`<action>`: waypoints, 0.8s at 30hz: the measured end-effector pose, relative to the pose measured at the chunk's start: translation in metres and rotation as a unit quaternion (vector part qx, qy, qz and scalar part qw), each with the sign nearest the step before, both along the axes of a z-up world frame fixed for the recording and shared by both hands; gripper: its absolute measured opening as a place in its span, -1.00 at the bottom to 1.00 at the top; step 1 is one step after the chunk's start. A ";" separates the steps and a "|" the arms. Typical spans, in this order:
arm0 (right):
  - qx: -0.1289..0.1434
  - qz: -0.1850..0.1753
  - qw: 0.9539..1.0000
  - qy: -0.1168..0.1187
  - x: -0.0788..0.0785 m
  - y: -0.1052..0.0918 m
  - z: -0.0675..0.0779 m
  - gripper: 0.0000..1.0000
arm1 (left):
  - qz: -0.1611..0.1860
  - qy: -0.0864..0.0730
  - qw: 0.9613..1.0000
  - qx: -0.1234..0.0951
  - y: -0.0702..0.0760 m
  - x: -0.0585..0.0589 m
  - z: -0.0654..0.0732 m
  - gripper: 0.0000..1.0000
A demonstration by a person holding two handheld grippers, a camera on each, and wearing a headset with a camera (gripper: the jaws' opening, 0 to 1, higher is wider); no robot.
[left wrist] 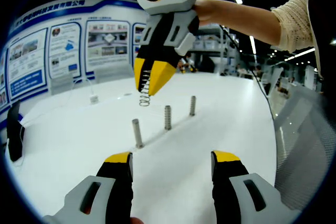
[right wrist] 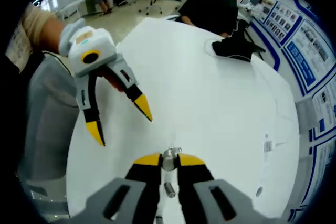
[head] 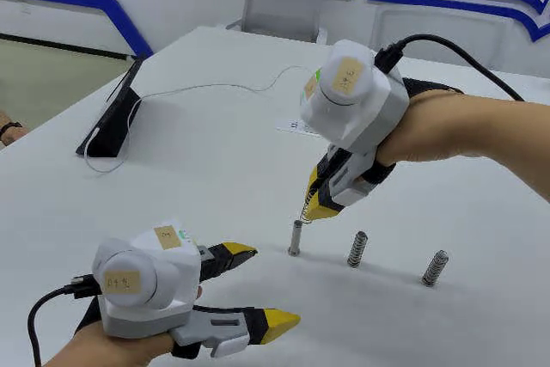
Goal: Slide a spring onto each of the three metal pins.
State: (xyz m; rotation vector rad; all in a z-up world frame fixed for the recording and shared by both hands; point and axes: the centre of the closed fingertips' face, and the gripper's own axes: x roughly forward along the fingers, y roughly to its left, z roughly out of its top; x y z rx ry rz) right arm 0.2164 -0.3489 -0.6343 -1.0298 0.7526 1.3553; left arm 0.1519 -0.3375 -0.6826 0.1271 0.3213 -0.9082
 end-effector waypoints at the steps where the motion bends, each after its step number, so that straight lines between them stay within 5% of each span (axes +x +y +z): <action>1: 0.000 -0.001 1.000 0.000 0.001 0.000 -0.001 -0.75 | 0.000 0.001 1.000 0.000 0.000 0.000 0.000 0.22; 24: -0.022 -0.019 0.999 0.014 0.015 0.004 -0.029 -0.75 | 0.008 0.011 1.000 0.000 0.006 0.001 -0.006 0.25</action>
